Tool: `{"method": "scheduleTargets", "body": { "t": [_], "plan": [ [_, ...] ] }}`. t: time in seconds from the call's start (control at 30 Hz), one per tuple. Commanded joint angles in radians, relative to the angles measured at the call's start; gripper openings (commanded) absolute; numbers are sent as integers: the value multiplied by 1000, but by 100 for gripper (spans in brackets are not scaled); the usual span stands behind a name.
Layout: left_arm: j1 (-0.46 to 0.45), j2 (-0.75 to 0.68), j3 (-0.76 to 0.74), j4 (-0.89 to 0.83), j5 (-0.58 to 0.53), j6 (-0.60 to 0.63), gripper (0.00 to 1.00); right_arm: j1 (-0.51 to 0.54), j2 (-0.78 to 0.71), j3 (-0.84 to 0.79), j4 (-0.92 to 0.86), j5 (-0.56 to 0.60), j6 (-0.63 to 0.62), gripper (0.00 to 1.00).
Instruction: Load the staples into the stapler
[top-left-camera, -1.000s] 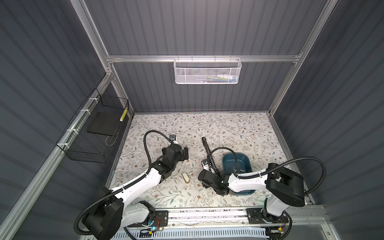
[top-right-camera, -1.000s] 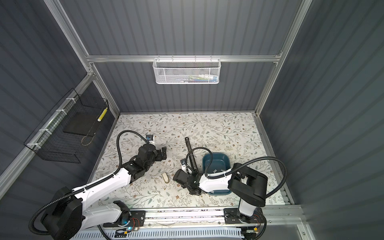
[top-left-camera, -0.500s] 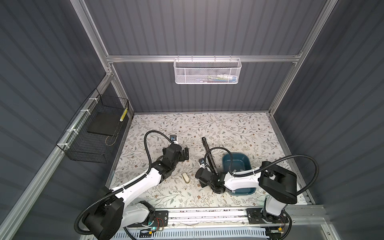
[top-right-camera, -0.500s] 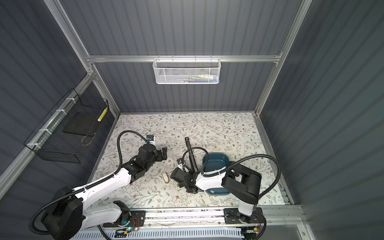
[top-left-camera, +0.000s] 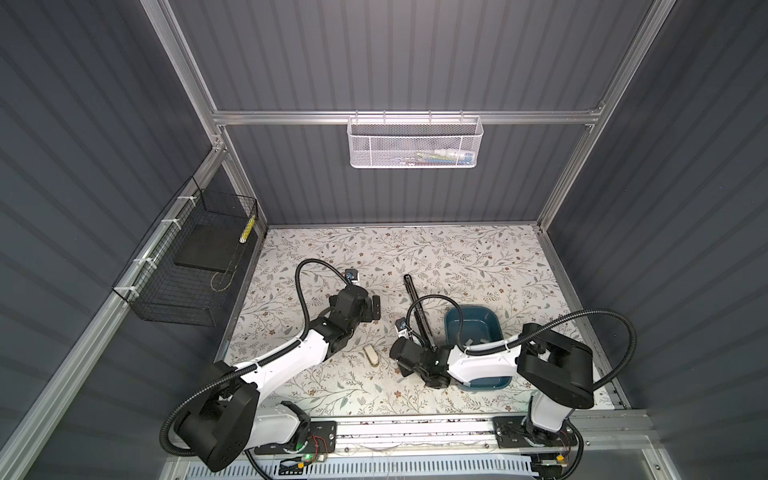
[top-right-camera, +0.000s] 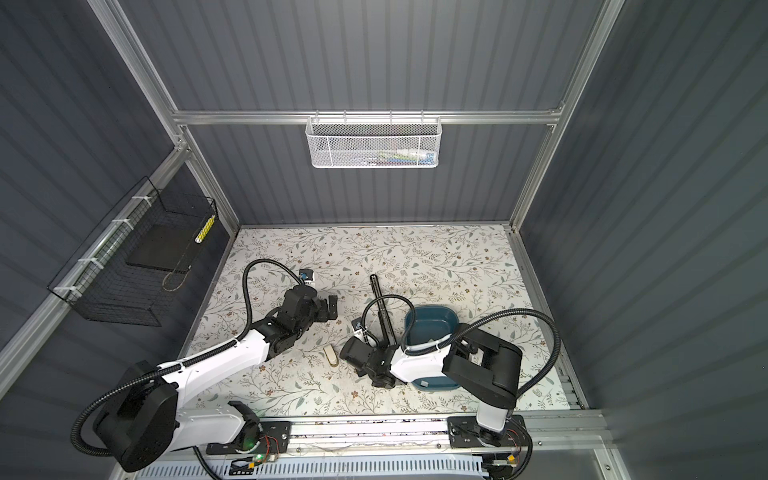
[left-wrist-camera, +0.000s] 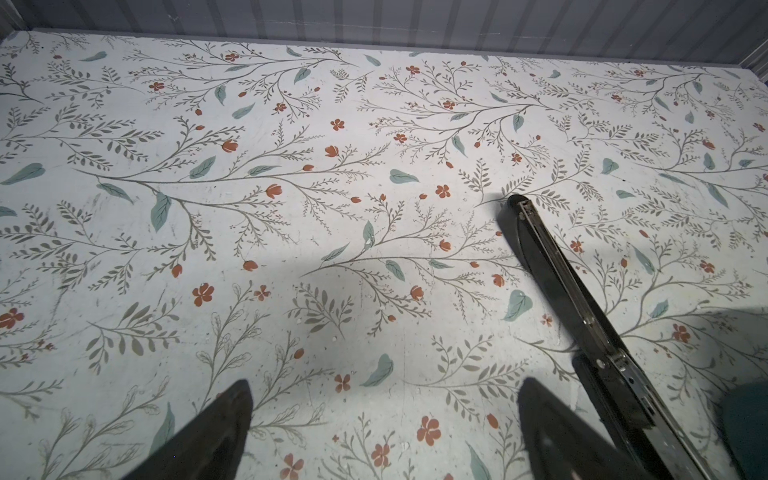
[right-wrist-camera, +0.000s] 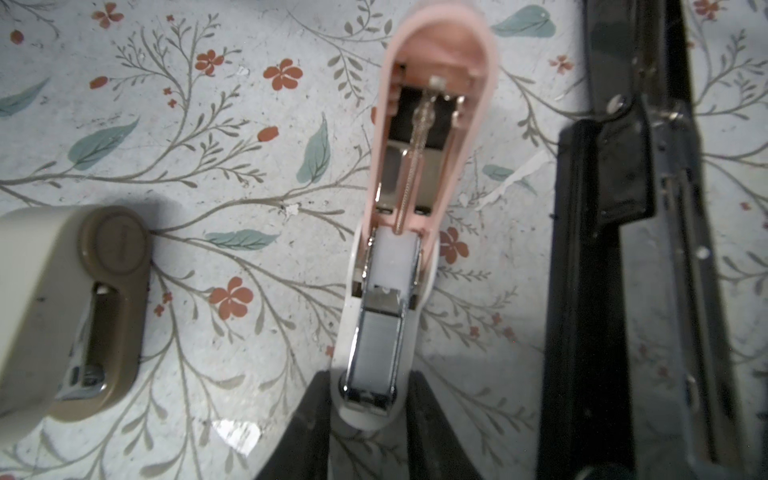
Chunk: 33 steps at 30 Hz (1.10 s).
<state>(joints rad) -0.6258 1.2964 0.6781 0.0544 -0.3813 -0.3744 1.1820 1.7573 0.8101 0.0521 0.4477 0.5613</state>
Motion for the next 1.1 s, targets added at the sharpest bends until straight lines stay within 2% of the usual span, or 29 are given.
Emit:
{"method": "scheduleTargets", "body": {
  "t": [0.0, 0.1, 0.27, 0.6, 1.07],
  "plan": [
    [58, 32, 29, -30, 80, -48, 100, 20, 31, 1, 2, -31, -30, 23],
    [147, 76, 30, -31, 201, -89, 100, 36, 29, 1, 20, -32, -48, 23],
    [155, 126, 59, -30, 310, -37, 97, 38, 37, -6, 60, -44, -63, 23],
    [155, 200, 95, -66, 357, -14, 94, 35, 50, -23, 137, -57, -88, 23],
    [129, 295, 138, -53, 525, 15, 88, 22, 53, -58, 189, -61, -85, 23]
  ]
}}
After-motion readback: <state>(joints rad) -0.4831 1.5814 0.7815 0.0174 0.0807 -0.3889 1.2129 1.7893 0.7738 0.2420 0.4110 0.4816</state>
